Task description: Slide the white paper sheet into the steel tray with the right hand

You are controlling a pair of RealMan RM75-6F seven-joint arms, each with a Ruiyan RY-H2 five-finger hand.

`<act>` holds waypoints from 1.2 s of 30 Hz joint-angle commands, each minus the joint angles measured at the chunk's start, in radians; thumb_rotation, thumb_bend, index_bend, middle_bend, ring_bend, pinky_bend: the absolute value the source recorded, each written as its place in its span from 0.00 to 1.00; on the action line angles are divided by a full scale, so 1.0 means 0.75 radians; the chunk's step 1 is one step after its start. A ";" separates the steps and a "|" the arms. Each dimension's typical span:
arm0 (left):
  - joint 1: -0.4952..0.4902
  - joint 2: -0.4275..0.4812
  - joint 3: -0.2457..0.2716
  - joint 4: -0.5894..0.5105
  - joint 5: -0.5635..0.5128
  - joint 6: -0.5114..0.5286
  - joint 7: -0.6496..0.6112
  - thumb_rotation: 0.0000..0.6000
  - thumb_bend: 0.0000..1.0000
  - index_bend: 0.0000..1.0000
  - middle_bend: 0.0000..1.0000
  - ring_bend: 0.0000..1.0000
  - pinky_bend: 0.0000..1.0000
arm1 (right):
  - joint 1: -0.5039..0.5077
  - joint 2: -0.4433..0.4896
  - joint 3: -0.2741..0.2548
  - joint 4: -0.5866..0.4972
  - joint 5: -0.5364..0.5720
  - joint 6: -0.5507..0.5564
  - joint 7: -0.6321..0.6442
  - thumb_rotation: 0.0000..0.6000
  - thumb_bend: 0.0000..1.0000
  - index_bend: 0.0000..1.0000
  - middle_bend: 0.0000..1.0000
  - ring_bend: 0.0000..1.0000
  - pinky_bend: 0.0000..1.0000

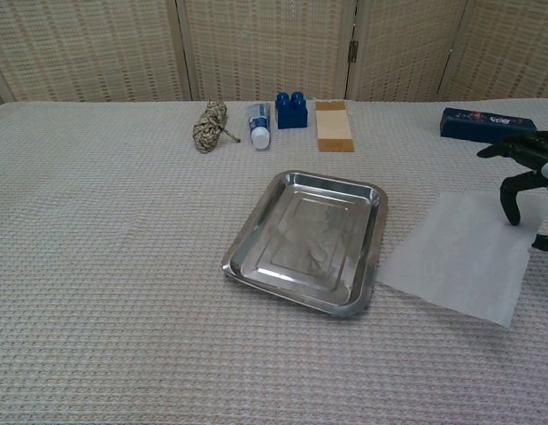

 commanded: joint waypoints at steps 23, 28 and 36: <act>0.009 0.029 -0.010 -0.019 -0.010 0.014 -0.051 1.00 0.44 0.00 0.00 0.00 0.00 | 0.229 -0.100 0.169 -0.221 -0.018 0.092 0.033 1.00 0.46 0.74 0.15 0.02 0.00; 0.011 0.034 -0.014 -0.018 -0.015 0.015 -0.062 1.00 0.44 0.00 0.00 0.00 0.00 | 0.249 -0.130 0.182 -0.198 -0.005 0.090 0.061 1.00 0.46 0.74 0.16 0.03 0.00; 0.012 0.037 -0.014 -0.019 -0.015 0.014 -0.066 1.00 0.44 0.00 0.00 0.00 0.00 | 0.252 -0.151 0.118 -0.165 0.030 -0.052 0.104 1.00 0.46 0.74 0.16 0.04 0.00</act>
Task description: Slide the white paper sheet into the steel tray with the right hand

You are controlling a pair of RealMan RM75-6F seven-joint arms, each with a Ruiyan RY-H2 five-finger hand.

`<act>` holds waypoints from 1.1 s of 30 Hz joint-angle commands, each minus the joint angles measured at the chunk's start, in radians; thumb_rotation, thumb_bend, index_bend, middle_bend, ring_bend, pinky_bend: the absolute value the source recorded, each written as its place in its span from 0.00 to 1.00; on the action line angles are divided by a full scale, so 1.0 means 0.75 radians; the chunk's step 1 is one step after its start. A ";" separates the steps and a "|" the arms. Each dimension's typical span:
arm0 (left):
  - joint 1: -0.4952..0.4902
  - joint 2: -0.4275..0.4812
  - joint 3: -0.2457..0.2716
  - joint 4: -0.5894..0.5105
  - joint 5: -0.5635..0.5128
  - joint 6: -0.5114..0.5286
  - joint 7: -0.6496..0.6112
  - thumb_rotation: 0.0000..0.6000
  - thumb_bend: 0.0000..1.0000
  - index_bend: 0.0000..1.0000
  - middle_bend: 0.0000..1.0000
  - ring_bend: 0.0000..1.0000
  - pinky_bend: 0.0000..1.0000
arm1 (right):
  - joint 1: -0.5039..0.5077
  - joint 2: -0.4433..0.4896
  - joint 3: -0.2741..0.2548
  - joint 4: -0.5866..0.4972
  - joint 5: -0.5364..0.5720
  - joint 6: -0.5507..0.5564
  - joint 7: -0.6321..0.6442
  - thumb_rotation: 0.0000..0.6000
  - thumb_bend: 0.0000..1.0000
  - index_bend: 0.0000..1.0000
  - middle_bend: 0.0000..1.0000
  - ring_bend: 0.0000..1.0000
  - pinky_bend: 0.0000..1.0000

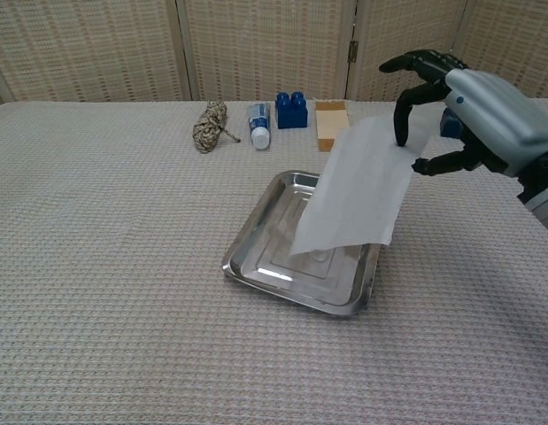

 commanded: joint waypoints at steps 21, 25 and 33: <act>-0.004 -0.003 -0.001 0.010 -0.013 -0.021 -0.006 1.00 0.44 0.00 0.00 0.00 0.00 | 0.013 -0.148 -0.134 0.383 0.030 -0.242 0.106 1.00 0.46 0.74 0.17 0.04 0.00; -0.001 0.004 0.000 0.005 -0.003 -0.011 -0.022 1.00 0.44 0.00 0.00 0.00 0.00 | 0.025 -0.159 -0.124 0.378 0.032 -0.229 0.093 1.00 0.46 0.74 0.17 0.04 0.00; 0.001 0.010 0.006 -0.004 0.011 -0.006 -0.033 1.00 0.44 0.00 0.00 0.00 0.00 | 0.060 -0.164 -0.102 0.347 0.045 -0.244 0.047 1.00 0.46 0.74 0.17 0.04 0.00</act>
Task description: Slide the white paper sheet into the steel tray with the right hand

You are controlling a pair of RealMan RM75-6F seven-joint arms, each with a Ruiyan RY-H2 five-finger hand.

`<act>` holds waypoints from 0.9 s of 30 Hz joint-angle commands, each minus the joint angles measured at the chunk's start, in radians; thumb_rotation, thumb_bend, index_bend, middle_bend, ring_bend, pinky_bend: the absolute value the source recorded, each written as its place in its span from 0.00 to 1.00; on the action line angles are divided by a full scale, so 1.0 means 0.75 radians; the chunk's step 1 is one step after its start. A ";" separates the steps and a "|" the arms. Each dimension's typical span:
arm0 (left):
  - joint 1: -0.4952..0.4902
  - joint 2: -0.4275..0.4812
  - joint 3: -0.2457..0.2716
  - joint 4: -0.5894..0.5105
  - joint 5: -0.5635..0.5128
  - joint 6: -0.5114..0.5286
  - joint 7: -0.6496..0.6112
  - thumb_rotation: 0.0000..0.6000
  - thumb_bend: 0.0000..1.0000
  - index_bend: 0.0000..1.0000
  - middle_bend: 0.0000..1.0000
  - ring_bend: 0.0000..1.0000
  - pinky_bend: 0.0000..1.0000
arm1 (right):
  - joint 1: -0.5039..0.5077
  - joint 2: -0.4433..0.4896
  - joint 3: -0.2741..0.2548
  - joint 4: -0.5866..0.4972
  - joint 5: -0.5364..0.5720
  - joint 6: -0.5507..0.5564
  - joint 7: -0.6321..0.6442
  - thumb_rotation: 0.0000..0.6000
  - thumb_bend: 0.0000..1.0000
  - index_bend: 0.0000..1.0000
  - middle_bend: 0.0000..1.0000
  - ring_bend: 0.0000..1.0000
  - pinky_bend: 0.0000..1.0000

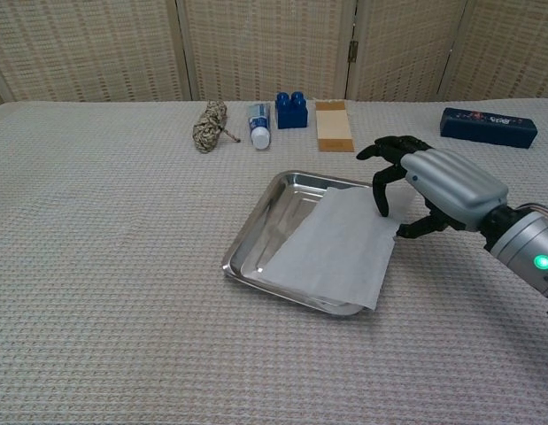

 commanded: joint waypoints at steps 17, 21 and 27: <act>0.000 0.003 0.002 -0.004 -0.001 -0.005 -0.010 1.00 0.44 0.00 0.00 0.00 0.00 | 0.071 -0.028 0.038 -0.021 0.046 -0.090 -0.060 1.00 0.46 0.74 0.17 0.04 0.00; 0.000 0.003 0.002 -0.004 -0.001 -0.006 -0.011 1.00 0.44 0.00 0.00 0.00 0.00 | 0.089 -0.032 0.035 -0.006 0.050 -0.130 -0.047 1.00 0.46 0.74 0.17 0.04 0.00; 0.000 0.002 0.001 -0.001 -0.005 -0.008 -0.013 1.00 0.44 0.00 0.00 0.00 0.00 | 0.125 -0.030 0.031 0.024 0.045 -0.166 -0.029 1.00 0.46 0.74 0.17 0.04 0.00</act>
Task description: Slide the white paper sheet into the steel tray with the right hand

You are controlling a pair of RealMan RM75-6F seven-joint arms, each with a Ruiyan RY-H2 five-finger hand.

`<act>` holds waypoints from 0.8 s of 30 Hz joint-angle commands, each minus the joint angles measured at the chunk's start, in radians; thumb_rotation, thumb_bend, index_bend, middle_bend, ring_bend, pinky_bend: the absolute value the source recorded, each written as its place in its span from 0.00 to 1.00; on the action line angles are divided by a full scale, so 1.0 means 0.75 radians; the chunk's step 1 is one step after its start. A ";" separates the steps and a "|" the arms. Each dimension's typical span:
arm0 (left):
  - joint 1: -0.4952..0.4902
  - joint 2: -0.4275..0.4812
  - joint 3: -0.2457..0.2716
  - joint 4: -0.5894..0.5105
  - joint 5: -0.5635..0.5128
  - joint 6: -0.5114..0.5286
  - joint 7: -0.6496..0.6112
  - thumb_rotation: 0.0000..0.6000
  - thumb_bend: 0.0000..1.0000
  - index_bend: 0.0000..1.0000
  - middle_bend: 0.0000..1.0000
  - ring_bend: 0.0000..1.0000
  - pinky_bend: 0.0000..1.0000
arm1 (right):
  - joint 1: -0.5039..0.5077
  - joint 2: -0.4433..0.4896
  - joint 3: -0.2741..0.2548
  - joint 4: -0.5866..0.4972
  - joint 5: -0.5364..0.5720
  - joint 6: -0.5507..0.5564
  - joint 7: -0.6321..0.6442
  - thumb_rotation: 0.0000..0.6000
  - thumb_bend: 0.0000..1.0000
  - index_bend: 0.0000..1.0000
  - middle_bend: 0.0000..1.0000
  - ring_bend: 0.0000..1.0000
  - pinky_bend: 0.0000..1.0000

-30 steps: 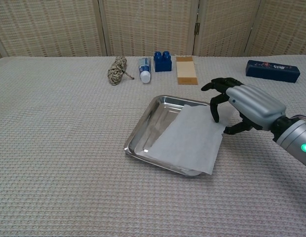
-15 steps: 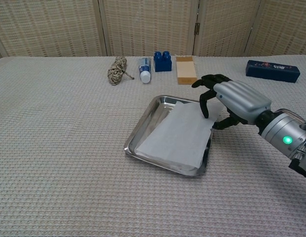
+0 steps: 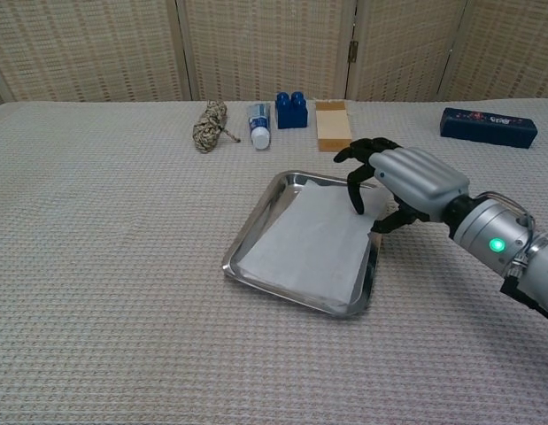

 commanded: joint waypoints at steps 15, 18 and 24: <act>-0.003 -0.004 -0.001 0.006 -0.006 -0.008 0.001 1.00 0.44 0.00 0.00 0.00 0.00 | 0.070 -0.008 -0.022 0.048 -0.016 -0.065 0.089 1.00 0.46 0.74 0.16 0.04 0.00; -0.003 -0.004 -0.001 0.005 -0.005 -0.007 0.002 1.00 0.44 0.00 0.00 0.00 0.00 | 0.080 -0.006 -0.027 0.057 -0.019 -0.075 0.110 1.00 0.46 0.74 0.16 0.04 0.00; -0.003 -0.005 0.000 0.006 -0.005 -0.010 0.006 1.00 0.44 0.00 0.00 0.00 0.00 | 0.085 0.023 -0.044 0.041 -0.030 -0.076 0.143 1.00 0.46 0.60 0.12 0.02 0.00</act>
